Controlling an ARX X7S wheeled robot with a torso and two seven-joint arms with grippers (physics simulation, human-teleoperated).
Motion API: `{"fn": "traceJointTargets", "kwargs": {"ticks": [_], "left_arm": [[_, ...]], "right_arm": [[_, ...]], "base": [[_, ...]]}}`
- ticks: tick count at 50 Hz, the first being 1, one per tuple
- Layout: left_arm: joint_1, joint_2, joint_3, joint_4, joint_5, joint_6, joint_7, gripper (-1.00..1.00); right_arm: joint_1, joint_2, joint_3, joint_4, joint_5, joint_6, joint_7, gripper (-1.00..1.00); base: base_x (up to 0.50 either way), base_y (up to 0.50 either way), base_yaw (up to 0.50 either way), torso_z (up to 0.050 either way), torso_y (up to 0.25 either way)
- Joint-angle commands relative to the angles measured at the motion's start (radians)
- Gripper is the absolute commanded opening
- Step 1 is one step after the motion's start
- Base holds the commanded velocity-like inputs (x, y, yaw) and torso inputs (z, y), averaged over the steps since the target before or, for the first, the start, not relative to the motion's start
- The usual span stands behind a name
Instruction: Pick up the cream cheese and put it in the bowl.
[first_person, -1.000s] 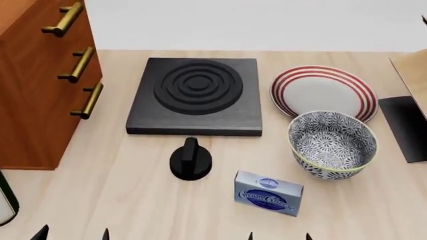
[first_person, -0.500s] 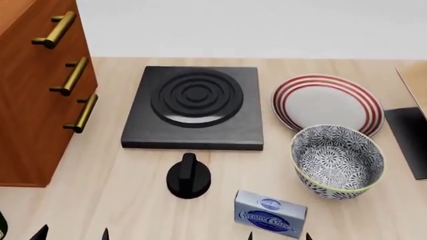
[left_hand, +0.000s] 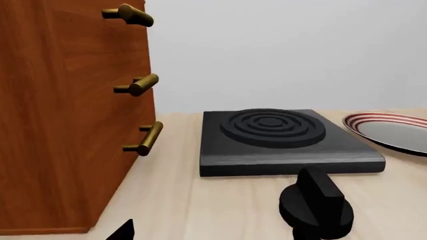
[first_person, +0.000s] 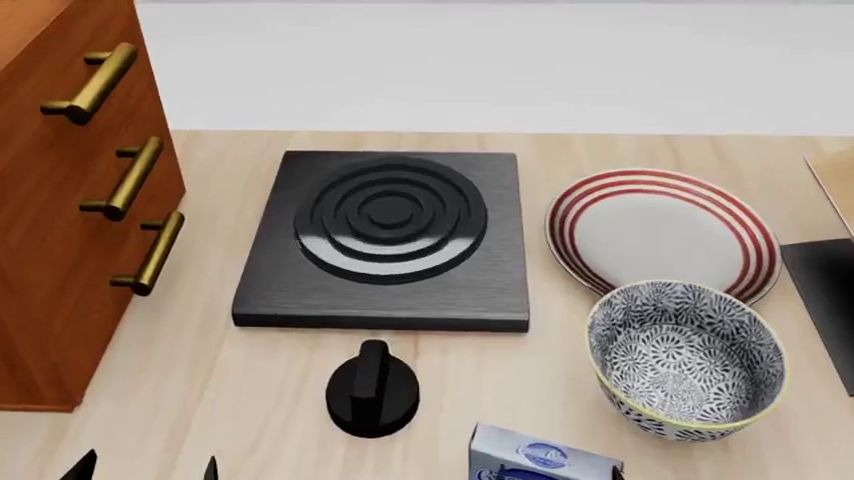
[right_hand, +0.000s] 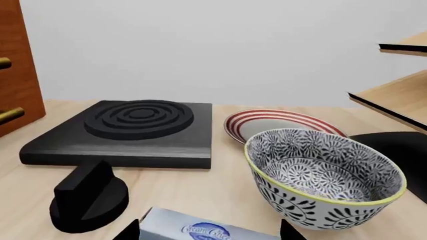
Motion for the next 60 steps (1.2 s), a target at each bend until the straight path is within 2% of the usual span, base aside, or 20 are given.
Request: {"fn": "traceJointTargets", "kwargs": {"ticks": [1,60], "left_arm": [[-0.002,-0.003,0.005,-0.002,-0.003,0.000,-0.005,1.00],[-0.006,-0.024,0.030,0.003,-0.023,0.004,-0.028,1.00]], "right_arm": [[0.001,0.004,-0.005,-0.001,0.004,0.001,0.004,1.00],[0.007,0.022,-0.030,0.003,0.024,-0.006,0.021,1.00]], "base": [[0.15,0.00,0.00,0.000,0.000],[0.15,0.00,0.00,0.000,0.000]]}}
